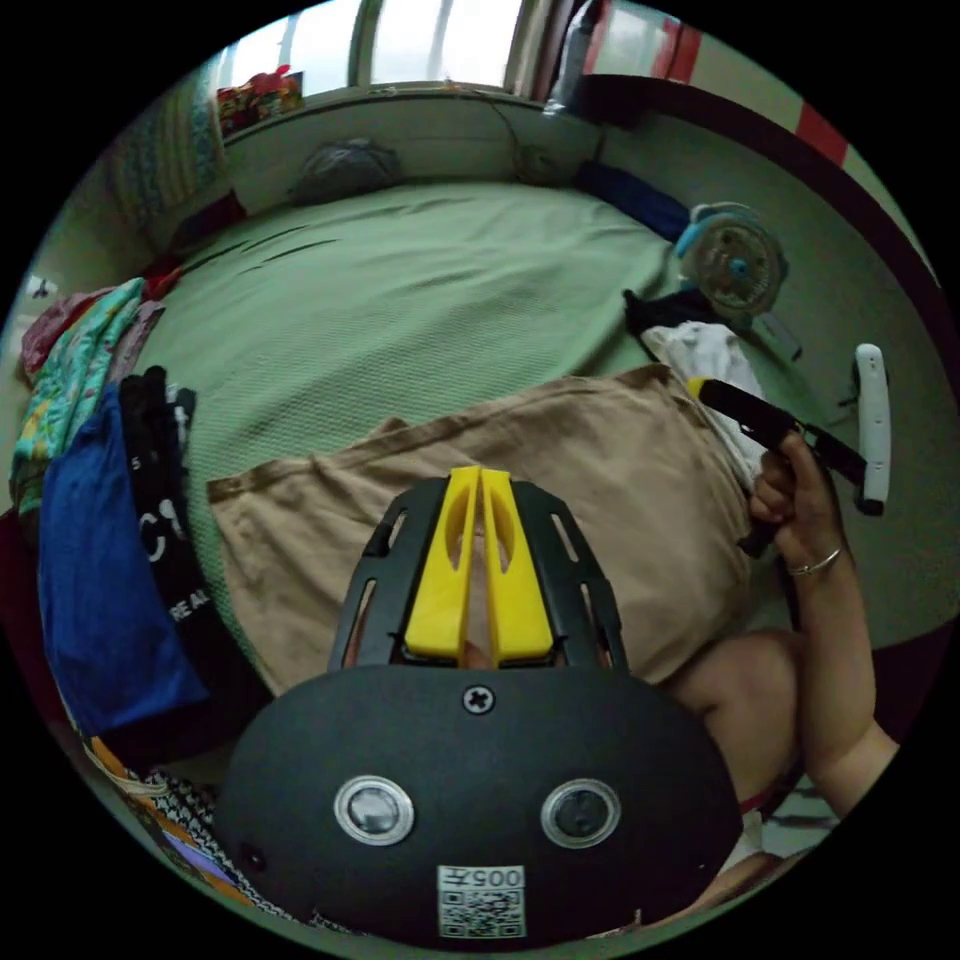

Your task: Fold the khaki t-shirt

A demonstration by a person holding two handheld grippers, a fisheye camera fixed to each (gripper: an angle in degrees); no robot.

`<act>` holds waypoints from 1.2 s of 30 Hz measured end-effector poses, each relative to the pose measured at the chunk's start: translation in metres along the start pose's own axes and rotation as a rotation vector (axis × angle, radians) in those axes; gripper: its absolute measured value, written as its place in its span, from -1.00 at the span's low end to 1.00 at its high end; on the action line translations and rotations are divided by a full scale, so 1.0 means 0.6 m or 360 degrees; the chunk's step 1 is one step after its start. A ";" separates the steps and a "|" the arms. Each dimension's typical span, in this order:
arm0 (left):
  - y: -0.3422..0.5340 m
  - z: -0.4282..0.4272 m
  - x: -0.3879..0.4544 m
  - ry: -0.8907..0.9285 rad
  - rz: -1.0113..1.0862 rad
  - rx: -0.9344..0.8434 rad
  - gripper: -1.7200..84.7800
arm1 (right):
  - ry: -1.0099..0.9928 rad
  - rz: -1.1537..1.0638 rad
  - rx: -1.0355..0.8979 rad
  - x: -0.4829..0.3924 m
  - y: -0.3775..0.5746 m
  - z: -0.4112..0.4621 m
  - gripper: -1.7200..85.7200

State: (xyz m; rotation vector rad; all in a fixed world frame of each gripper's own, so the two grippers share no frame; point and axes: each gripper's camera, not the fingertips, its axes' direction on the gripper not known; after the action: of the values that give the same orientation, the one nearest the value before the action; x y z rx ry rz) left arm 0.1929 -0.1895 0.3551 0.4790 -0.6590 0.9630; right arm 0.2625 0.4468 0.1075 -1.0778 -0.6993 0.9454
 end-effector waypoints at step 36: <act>0.344 0.073 0.663 -0.0170 0.0346 -0.0173 -0.78 | 0.0180 -0.0047 0.0062 0.313 0.109 -0.278 -0.96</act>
State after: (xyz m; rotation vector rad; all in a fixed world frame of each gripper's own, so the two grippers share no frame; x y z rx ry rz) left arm 0.1627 0.1188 0.6821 0.3691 -0.8688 1.1049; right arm 0.4685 0.5576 -0.0049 -1.0753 -0.6001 0.8628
